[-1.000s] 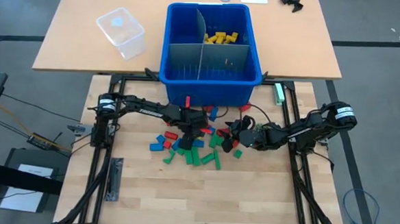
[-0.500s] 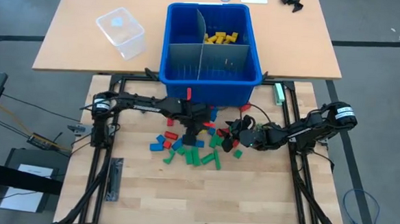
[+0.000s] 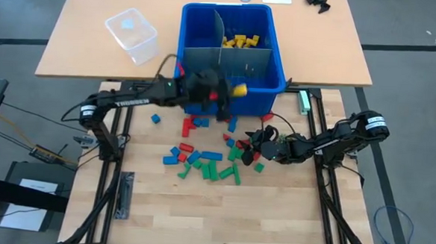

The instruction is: Sort Items/Unsort Items

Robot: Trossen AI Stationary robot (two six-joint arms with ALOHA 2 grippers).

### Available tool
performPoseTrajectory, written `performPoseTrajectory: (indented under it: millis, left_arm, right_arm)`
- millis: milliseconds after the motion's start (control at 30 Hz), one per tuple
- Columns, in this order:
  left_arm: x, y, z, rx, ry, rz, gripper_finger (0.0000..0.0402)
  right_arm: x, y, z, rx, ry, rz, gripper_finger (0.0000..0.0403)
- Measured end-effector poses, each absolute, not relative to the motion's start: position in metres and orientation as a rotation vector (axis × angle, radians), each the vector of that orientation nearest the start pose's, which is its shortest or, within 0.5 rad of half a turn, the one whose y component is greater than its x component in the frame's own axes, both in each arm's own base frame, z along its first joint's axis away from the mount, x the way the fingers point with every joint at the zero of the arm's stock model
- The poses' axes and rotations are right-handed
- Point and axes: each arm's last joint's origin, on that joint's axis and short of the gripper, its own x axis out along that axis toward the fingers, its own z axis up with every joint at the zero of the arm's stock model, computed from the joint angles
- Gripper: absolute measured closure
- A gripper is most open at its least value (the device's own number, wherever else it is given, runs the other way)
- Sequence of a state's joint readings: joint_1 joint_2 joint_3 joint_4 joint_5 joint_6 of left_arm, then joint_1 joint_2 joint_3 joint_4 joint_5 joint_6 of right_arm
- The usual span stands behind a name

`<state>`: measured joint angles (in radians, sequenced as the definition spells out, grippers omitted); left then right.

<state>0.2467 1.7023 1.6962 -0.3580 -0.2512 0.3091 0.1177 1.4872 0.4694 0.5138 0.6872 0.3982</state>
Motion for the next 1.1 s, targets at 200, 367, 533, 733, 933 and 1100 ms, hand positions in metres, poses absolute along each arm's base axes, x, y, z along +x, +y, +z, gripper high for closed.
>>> performPoseTrajectory:
  millis: [200,367,533,733,933,1100]
  left_arm:
    - [0.373,0.155,0.399,0.278,0.272,0.601,0.0270]
    - [0.373,0.204,0.381,0.263,0.334,0.693,0.0270]
    - [0.378,0.248,0.373,0.247,0.356,0.770,0.0270]
    - [0.388,0.294,0.362,0.266,0.373,0.836,0.0270]
    - [0.393,0.334,0.349,0.260,0.362,0.901,0.0270]
    - [0.395,0.358,0.339,0.239,0.328,0.943,0.0260]
  right_arm:
    - [0.257,0.011,0.146,0.180,0.347,-0.643,0.0174]
    - [0.257,0.011,0.147,0.175,0.344,-0.643,0.0174]
    - [0.257,0.009,0.147,0.164,0.333,-0.683,0.0174]
    - [0.257,0.006,0.147,0.162,0.329,-0.706,0.0174]
    - [0.257,0.006,0.147,0.147,0.334,-0.704,0.0174]
    - [0.257,0.004,0.147,0.148,0.334,-0.710,0.0174]
